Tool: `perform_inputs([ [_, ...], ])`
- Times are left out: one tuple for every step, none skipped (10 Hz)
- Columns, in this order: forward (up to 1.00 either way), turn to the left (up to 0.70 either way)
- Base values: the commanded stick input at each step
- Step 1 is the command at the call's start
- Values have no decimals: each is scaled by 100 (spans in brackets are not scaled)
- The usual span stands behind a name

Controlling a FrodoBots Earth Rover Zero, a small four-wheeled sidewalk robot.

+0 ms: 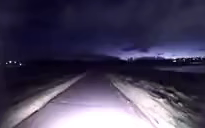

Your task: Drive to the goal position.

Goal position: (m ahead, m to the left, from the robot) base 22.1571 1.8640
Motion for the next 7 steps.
perform_inputs([
  [85, 0],
  [85, 0],
  [85, 0],
  [85, 0],
  [85, 0],
  [85, 0],
  [85, 0],
])
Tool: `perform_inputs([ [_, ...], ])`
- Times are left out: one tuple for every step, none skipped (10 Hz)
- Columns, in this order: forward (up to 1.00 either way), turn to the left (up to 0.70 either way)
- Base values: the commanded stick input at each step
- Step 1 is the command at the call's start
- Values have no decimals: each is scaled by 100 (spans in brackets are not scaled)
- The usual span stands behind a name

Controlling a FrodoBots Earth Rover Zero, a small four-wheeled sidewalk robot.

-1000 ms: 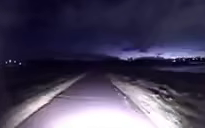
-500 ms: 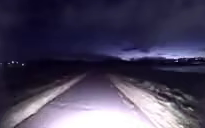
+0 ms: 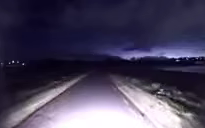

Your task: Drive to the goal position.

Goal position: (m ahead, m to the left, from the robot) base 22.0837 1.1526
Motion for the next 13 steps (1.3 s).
perform_inputs([
  [85, 0],
  [85, 0],
  [85, 0],
  [85, 0],
  [85, 0],
  [85, 0],
  [85, 0],
  [85, 0],
  [85, 3],
  [85, 5],
  [85, 3],
  [85, 1],
  [85, 0],
])
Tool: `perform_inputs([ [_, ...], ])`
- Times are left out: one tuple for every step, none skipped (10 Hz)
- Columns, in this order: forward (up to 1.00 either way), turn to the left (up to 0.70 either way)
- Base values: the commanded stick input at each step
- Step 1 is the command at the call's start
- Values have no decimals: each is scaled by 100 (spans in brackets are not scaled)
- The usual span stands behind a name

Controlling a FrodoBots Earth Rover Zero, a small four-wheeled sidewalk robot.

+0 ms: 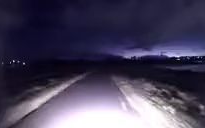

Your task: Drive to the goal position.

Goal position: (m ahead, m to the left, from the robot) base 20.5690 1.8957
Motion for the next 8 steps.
perform_inputs([
  [85, 0],
  [85, 0],
  [85, 0],
  [85, 0],
  [85, 0],
  [85, 0],
  [85, 0],
  [85, 0],
])
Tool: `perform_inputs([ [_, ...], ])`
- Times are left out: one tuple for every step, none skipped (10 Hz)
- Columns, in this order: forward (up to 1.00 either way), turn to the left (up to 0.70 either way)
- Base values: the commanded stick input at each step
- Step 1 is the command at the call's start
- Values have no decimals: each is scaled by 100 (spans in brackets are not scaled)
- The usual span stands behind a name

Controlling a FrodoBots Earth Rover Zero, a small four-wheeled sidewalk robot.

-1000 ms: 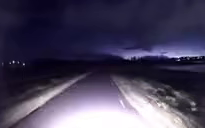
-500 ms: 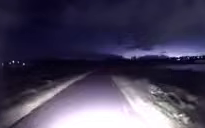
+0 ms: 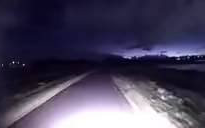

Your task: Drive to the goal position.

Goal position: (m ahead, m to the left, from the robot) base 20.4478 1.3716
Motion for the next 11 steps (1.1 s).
perform_inputs([
  [85, 0],
  [85, 0],
  [85, 0],
  [85, 0],
  [85, 0],
  [85, 0],
  [85, 0],
  [85, 0],
  [85, 0],
  [85, 0],
  [85, 0],
])
